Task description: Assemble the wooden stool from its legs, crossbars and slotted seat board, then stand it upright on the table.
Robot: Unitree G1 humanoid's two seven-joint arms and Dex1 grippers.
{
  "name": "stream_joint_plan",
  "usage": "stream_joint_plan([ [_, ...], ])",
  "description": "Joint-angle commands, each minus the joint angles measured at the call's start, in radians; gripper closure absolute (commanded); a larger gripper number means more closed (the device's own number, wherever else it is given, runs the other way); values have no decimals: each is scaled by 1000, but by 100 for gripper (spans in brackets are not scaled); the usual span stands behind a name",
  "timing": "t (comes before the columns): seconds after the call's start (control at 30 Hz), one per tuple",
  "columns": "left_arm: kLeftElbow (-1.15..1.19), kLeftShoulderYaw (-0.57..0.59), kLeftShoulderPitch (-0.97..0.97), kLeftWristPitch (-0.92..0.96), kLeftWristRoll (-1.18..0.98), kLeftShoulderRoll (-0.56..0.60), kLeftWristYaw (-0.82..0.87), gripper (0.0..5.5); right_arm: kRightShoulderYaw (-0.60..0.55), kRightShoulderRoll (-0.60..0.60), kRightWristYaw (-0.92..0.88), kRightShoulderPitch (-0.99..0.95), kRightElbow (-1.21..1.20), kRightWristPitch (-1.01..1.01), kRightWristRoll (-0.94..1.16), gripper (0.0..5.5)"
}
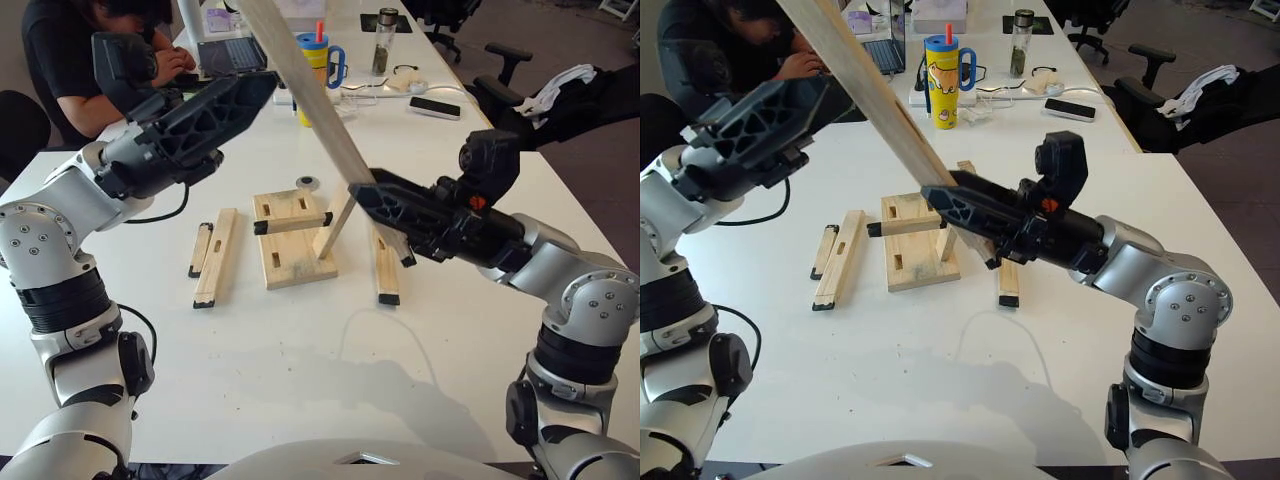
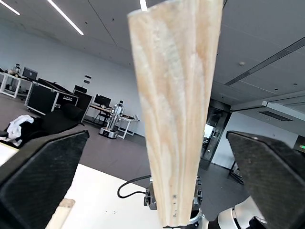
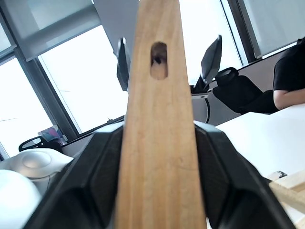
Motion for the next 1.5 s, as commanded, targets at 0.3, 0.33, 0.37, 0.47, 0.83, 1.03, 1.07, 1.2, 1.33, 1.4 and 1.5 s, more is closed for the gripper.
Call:
stream_joint_plan([
  [0.3, 14, -42, 43, 24, -47, 60, 2, 38, 55, -88, 106, 41, 7, -13, 9, 344],
  [0.33, 17, -47, 51, 29, -42, 65, -10, 52, 57, -91, 112, 43, 9, -14, 4, 344],
  [0.37, 18, -53, 60, 32, -36, 71, -23, 64, 59, -95, 120, 45, 11, -16, -3, 344],
  [0.47, 24, -71, 75, 44, -22, 82, -52, 109, 69, -108, 145, 52, 17, -16, -28, 344],
  [0.83, 4, -115, 111, 72, 12, 116, -131, 284, 102, -130, 227, 97, 35, -29, -131, 344],
  [1.03, 16, -126, 119, 65, 81, 145, -182, 346, 116, -153, 288, 123, 43, -29, -181, 344],
  [1.07, 16, -128, 120, 64, 94, 152, -194, 346, 117, -157, 297, 125, 43, -31, -189, 344],
  [1.2, 14, -140, 144, 51, 175, 195, -255, 347, 109, -177, 328, 143, 80, -29, -223, 297],
  [1.33, 25, -118, 196, 34, 242, 254, -314, 347, 88, -195, 361, 181, 170, -49, -279, 232],
  [1.4, 31, -106, 242, 24, 283, 297, -353, 347, 119, -190, 337, 203, 197, -91, -377, 206],
  [1.5, 31, -94, 321, 6, 342, 366, -426, 347, 202, -111, 268, 230, 184, -131, -484, 183],
])
